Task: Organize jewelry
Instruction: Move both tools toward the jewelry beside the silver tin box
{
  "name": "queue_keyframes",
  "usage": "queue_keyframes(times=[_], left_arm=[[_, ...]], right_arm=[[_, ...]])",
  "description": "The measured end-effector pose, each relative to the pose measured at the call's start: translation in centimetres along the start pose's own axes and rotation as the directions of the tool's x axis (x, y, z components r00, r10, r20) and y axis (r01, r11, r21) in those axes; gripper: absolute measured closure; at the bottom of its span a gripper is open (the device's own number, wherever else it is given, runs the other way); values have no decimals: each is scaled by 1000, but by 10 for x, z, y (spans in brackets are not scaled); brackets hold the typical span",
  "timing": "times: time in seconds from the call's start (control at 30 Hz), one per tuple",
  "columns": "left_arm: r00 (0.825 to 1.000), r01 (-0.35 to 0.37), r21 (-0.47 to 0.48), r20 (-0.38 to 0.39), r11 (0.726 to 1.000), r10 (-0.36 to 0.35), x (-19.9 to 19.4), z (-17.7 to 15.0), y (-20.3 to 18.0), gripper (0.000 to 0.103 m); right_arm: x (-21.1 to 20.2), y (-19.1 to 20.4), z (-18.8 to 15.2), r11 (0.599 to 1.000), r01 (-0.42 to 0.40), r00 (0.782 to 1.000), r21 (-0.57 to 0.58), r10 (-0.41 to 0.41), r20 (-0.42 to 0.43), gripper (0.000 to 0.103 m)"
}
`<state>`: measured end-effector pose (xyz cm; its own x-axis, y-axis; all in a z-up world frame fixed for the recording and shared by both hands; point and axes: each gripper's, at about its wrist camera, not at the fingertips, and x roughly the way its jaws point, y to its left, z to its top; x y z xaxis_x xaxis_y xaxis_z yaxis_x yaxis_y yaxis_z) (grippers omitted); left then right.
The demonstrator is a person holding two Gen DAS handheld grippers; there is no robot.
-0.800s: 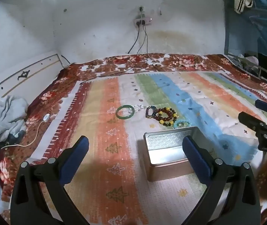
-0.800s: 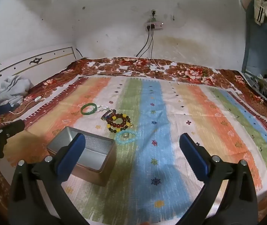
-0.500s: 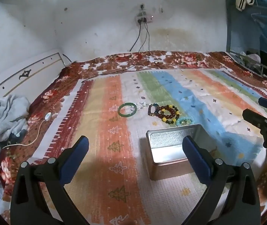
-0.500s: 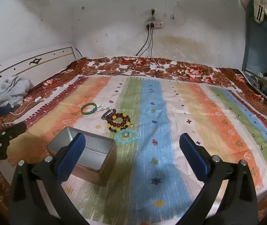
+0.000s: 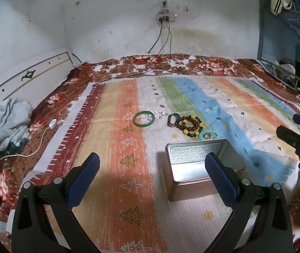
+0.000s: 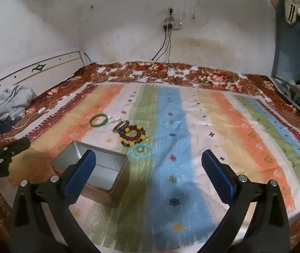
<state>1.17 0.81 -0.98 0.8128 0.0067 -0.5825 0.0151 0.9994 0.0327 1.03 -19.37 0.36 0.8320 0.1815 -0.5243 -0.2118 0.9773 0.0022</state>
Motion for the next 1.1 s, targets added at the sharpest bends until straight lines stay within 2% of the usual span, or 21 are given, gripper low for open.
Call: queue_keyframes(times=[0.23, 0.6, 1.1], left_arm=[[1000, -1, 0, -1, 1000, 1, 0, 1, 1, 5], [1000, -3, 0, -12, 1000, 3, 1, 0, 3, 5], [1000, -18, 64, 6, 998, 18, -2, 0, -8, 5]], right_arm=[[5, 0, -1, 1000, 1, 1000, -2, -1, -24, 5], [5, 0, -3, 1000, 23, 1000, -3, -23, -15, 5], [11, 0, -5, 1000, 27, 999, -10, -27, -31, 5]])
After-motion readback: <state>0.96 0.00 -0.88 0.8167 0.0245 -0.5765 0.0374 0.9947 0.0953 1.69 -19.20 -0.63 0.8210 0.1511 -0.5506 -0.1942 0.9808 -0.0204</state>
